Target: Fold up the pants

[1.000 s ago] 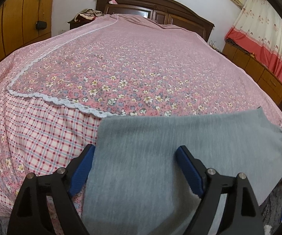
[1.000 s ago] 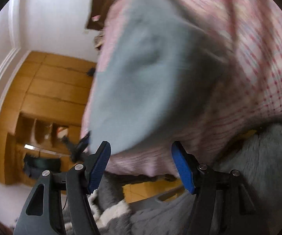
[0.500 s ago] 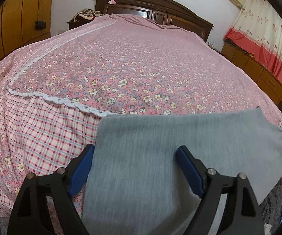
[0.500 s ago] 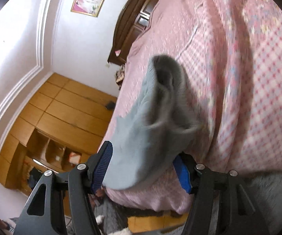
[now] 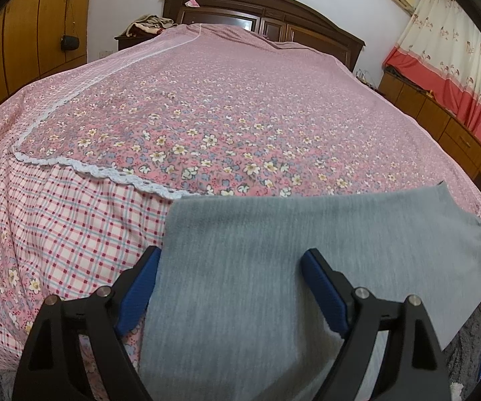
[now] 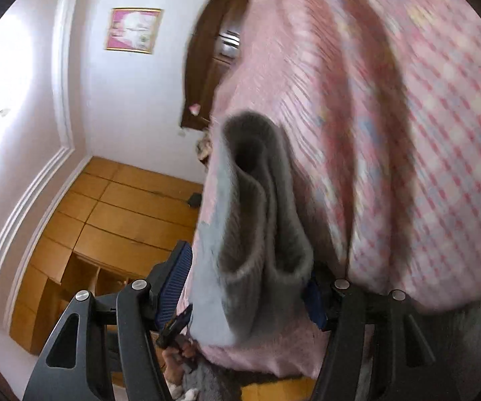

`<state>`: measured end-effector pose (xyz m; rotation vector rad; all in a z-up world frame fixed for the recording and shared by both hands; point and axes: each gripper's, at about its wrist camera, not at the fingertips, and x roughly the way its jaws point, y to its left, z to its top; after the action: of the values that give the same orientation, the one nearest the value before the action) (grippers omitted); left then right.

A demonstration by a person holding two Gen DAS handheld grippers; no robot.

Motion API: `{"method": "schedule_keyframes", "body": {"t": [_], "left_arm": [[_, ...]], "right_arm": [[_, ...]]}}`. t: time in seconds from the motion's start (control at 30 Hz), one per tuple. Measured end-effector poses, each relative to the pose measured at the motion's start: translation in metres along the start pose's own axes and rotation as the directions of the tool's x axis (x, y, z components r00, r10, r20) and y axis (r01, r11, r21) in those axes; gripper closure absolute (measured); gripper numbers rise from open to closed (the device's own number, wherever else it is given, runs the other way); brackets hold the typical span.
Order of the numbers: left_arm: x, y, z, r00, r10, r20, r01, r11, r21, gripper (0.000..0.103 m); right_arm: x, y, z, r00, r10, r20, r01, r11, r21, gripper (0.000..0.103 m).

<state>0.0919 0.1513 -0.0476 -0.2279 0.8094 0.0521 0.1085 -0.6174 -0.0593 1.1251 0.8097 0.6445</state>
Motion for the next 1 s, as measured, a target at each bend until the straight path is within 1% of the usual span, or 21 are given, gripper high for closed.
{"method": "schedule_keyframes", "body": {"t": [0.07,0.13,0.2,0.23,0.27,0.3,0.33,0.37,0.4,0.43,0.5,0.6,0.67,0.7,0.83,0.9,1.0], "left_arm": [[0.000,0.000,0.000,1.000,0.000,0.000,0.000,1.000,0.000,0.015],[0.000,0.000,0.000,1.000,-0.002,0.000,0.002,1.000,-0.001,0.015],[0.000,0.000,0.002,1.000,-0.005,0.005,0.005,1.000,-0.003,0.014],[0.001,0.000,0.002,1.000,-0.005,0.005,0.005,1.000,-0.003,0.014],[0.001,0.000,0.003,1.000,-0.004,0.005,0.004,1.000,-0.003,0.014],[0.001,0.000,0.003,1.000,-0.003,0.005,0.003,1.000,-0.003,0.014],[0.001,-0.001,0.004,1.000,-0.002,0.005,0.002,1.000,-0.001,0.014],[0.001,-0.001,0.004,1.000,-0.002,0.005,0.002,1.000,0.000,0.014],[0.001,-0.001,0.004,1.000,-0.003,0.005,0.003,1.000,0.000,0.014],[0.001,-0.001,0.004,1.000,-0.004,0.005,0.004,1.000,0.000,0.014],[0.001,-0.002,0.004,1.000,-0.003,0.005,0.003,1.000,0.000,0.014],[0.001,-0.002,0.004,1.000,-0.002,0.005,0.002,1.000,0.000,0.014],[0.001,-0.002,0.004,1.000,-0.003,0.005,0.003,1.000,0.000,0.014],[0.001,-0.002,0.004,1.000,-0.003,0.005,0.003,1.000,0.000,0.014],[0.001,-0.002,0.004,1.000,-0.002,0.006,0.002,1.000,0.000,0.014],[0.001,-0.002,0.004,1.000,-0.002,0.006,0.002,1.000,0.000,0.014],[0.001,-0.002,0.004,1.000,-0.002,0.006,0.002,1.000,0.000,0.014]], "right_arm": [[-0.001,-0.001,-0.003,1.000,0.003,-0.001,-0.003,1.000,-0.003,0.040],[0.000,0.000,-0.011,0.999,0.016,0.032,-0.016,1.000,-0.013,0.040],[-0.009,-0.002,-0.013,0.996,0.043,0.072,-0.041,0.999,-0.030,0.040],[-0.011,-0.001,-0.012,0.994,0.058,0.092,-0.056,0.998,-0.033,0.043],[-0.011,-0.002,-0.010,0.993,0.059,0.101,-0.057,0.998,-0.023,0.050],[-0.008,-0.003,-0.009,0.994,0.043,0.105,-0.042,0.999,-0.014,0.056],[-0.008,-0.005,-0.008,0.994,0.001,0.107,-0.001,1.000,-0.006,0.070],[-0.012,-0.009,-0.006,0.994,-0.029,0.104,0.030,1.000,-0.004,0.074],[-0.015,-0.013,-0.003,0.994,-0.045,0.101,0.046,0.999,-0.001,0.074],[-0.016,-0.015,-0.004,0.993,-0.058,0.102,0.058,0.998,0.009,0.077],[-0.018,-0.015,-0.005,0.992,-0.065,0.108,0.064,0.998,0.015,0.079],[-0.020,-0.013,-0.004,0.987,-0.120,0.110,0.118,0.993,0.024,0.079],[-0.013,-0.007,-0.001,0.988,-0.116,0.101,0.111,0.992,0.055,0.079],[-0.015,-0.008,0.005,0.988,-0.116,0.102,0.110,0.992,0.064,0.079],[-0.016,-0.003,0.016,0.986,-0.142,0.091,0.139,0.989,0.045,0.079],[-0.011,0.002,0.019,0.987,-0.139,0.085,0.134,0.989,0.063,0.079],[-0.008,0.008,0.021,0.983,-0.160,0.092,0.152,0.985,0.087,0.079]]}}
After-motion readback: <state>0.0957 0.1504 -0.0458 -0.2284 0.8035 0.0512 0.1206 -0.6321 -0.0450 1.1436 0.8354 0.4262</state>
